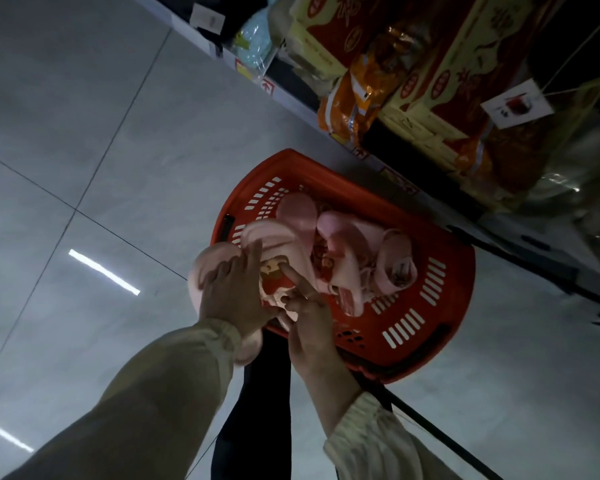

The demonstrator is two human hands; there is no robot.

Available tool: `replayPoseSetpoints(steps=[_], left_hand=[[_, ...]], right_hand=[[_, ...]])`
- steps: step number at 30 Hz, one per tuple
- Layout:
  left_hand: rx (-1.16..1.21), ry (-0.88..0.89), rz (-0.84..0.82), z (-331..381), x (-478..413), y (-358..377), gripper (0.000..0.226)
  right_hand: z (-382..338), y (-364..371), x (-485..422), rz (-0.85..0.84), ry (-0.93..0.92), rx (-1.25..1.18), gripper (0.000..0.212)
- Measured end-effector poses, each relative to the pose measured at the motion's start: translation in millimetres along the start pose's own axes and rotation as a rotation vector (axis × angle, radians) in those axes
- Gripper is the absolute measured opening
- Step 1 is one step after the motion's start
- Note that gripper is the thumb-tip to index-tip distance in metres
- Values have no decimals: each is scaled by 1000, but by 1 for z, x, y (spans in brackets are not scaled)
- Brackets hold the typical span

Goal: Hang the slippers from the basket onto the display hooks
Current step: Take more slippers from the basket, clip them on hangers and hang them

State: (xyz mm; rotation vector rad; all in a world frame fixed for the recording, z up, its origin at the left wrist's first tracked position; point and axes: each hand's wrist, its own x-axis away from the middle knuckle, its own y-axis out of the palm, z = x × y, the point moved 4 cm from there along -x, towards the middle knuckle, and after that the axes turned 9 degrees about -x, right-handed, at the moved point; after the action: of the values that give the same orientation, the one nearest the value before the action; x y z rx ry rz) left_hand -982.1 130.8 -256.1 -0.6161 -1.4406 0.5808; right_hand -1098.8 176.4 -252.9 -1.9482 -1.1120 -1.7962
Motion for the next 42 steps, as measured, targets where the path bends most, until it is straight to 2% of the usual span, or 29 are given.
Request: replayPoseSetpoints(steps=[4, 6, 8, 11, 14, 17, 18, 20, 21, 25, 29, 35, 38, 42], left_hand=[[-67, 58, 138, 4, -4, -4, 68], [-107, 82, 141, 4, -6, -1, 56], [-158, 88, 112, 5, -4, 4, 54], [-196, 52, 74, 2, -2, 10, 54], [-209, 23, 38, -2, -1, 15, 58], [-263, 37, 12, 1, -1, 20, 59], [-273, 44, 7, 3, -1, 20, 59], [-281, 54, -2, 9, -5, 18, 58], [-291, 59, -7, 13, -7, 17, 58], [-310, 93, -19, 27, -15, 15, 59], [-342, 114, -52, 32, -21, 16, 63], [-320, 86, -37, 23, -22, 17, 66], [-309, 78, -20, 21, -21, 15, 66], [-308, 75, 17, 21, -21, 8, 61]], right_hand=[[-8, -17, 9, -58, 54, 105, 64], [-12, -26, 12, -142, 128, 144, 55], [-17, -36, 15, -183, 200, 265, 42], [-39, -56, 3, -25, 184, 533, 31], [-83, -81, -23, 183, -27, 890, 29], [-121, -81, -44, 157, -258, 1161, 33], [-132, -79, -51, 158, -327, 1254, 41], [-149, -80, -72, 190, -388, 1504, 55], [-154, -84, -85, 189, -402, 1645, 50], [-150, -99, -116, 169, -350, 2099, 35], [-145, -109, -122, 196, -161, 2329, 48], [-138, -114, -114, 224, -147, 2440, 55], [-137, -107, -106, 226, -136, 2371, 46], [-134, -96, -75, 171, -295, 2289, 38]])
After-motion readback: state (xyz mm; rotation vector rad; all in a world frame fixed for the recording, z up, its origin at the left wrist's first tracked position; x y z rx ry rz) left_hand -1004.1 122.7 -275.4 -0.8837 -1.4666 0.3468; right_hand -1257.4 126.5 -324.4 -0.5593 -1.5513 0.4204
